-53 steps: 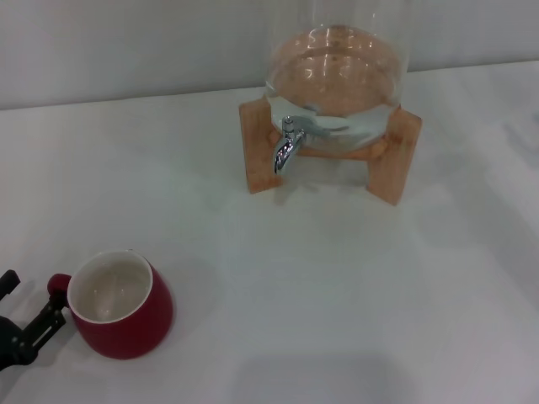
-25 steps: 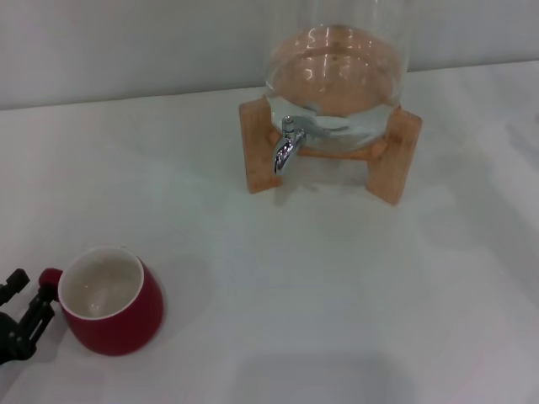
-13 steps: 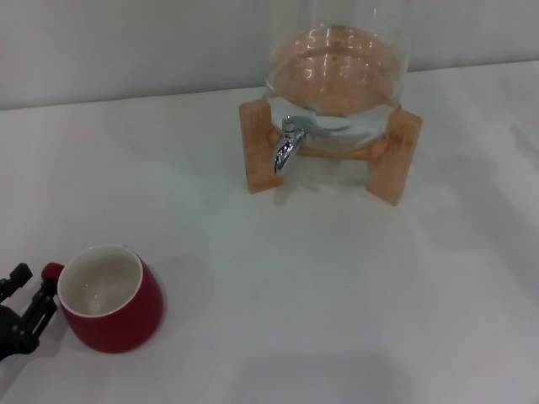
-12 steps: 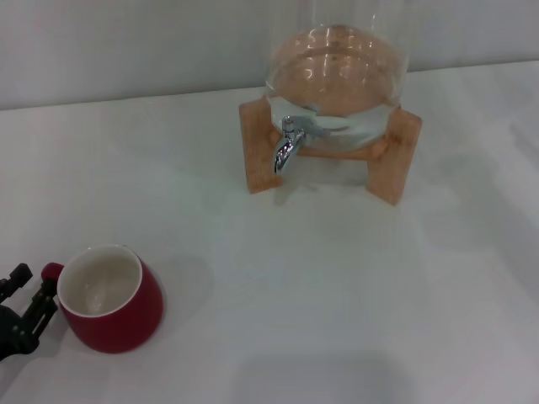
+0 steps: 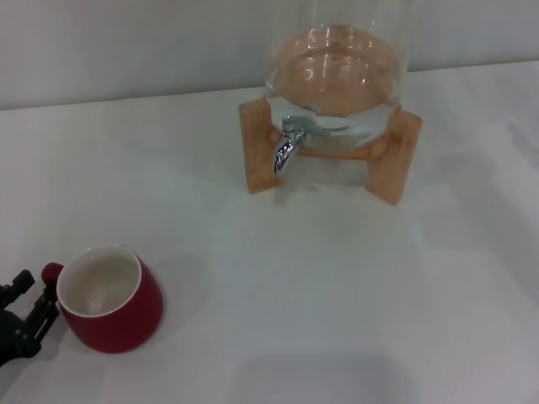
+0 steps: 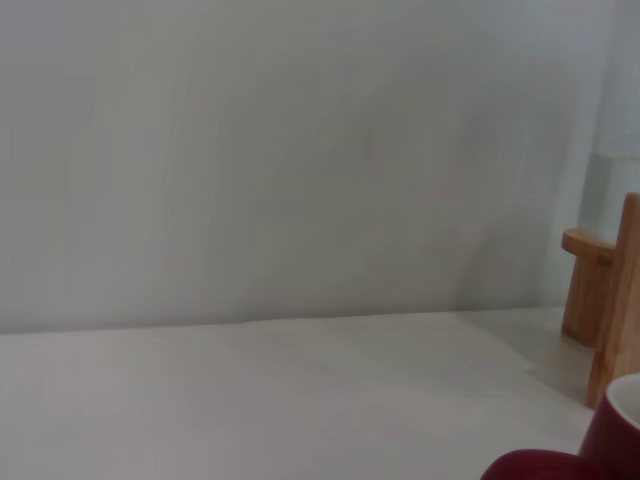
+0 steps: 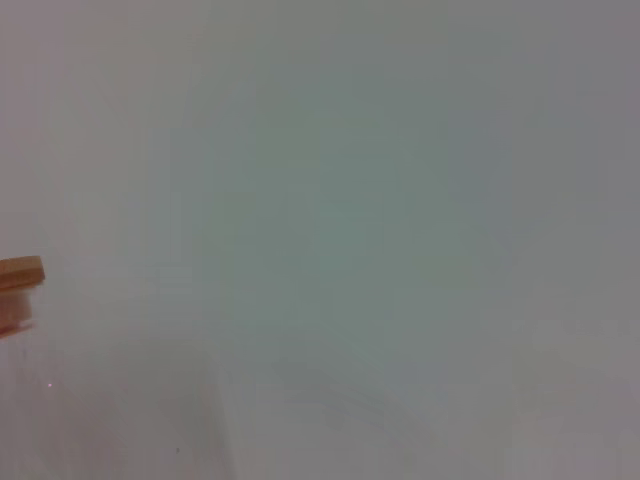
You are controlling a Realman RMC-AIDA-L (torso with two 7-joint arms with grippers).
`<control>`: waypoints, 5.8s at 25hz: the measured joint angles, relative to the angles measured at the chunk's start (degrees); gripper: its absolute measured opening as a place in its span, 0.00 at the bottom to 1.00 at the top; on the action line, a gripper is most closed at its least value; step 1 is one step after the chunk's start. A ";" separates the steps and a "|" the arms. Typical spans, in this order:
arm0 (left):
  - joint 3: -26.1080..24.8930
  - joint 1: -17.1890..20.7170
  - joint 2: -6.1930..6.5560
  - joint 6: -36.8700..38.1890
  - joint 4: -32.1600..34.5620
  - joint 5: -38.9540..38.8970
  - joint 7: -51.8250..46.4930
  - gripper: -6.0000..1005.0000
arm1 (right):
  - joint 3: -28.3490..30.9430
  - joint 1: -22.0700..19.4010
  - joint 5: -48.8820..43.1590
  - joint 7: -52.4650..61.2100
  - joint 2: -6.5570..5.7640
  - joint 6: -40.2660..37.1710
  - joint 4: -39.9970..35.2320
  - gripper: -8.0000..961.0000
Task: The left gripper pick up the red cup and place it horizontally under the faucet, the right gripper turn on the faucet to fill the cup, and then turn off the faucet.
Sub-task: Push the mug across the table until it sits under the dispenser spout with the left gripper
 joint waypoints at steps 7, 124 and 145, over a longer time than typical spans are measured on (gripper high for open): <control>0.00 -0.66 0.06 0.04 0.25 0.03 -1.13 0.40 | 0.07 -0.02 0.00 0.00 0.00 0.00 0.00 0.66; 19.82 -25.99 -0.28 16.05 1.93 3.82 -18.08 0.15 | -0.25 0.19 1.50 -2.18 0.09 2.30 -1.51 0.66; 24.30 -29.39 -0.51 20.07 1.98 3.57 -17.54 0.14 | -0.36 0.33 2.27 -2.99 0.09 2.28 -2.29 0.66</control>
